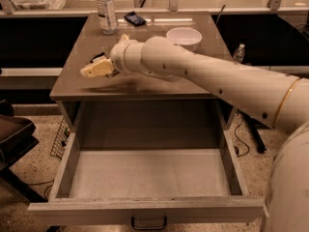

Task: Place rxbar chocolate into top drawer

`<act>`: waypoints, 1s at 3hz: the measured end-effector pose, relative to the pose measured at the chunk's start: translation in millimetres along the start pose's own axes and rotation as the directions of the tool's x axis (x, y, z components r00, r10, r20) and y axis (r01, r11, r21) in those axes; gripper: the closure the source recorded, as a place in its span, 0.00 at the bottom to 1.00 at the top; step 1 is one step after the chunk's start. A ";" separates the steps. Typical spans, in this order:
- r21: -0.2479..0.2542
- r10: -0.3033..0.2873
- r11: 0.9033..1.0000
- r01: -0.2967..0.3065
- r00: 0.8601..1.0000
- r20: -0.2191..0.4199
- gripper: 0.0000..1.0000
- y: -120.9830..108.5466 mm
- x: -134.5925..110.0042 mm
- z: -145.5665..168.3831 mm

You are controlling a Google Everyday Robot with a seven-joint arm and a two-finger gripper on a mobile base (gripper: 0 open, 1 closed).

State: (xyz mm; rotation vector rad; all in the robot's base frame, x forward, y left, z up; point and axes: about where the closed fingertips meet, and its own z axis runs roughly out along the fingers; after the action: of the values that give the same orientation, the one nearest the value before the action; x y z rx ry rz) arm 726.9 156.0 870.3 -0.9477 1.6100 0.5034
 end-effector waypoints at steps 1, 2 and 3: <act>-0.005 0.016 1.000 -0.016 0.999 -0.039 0.00 -4.2 15.6 2.2; -0.038 0.044 0.998 -0.047 0.996 -0.074 0.00 0.7 31.8 10.5; -0.073 0.062 0.995 -0.069 0.993 -0.097 0.00 8.8 42.4 18.6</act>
Offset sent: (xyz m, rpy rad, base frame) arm 0.0074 -0.0076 -0.0424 -0.0354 0.1183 0.0108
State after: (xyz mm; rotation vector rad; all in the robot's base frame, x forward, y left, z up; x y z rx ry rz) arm 729.8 161.9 823.6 -0.9913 1.7220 0.5762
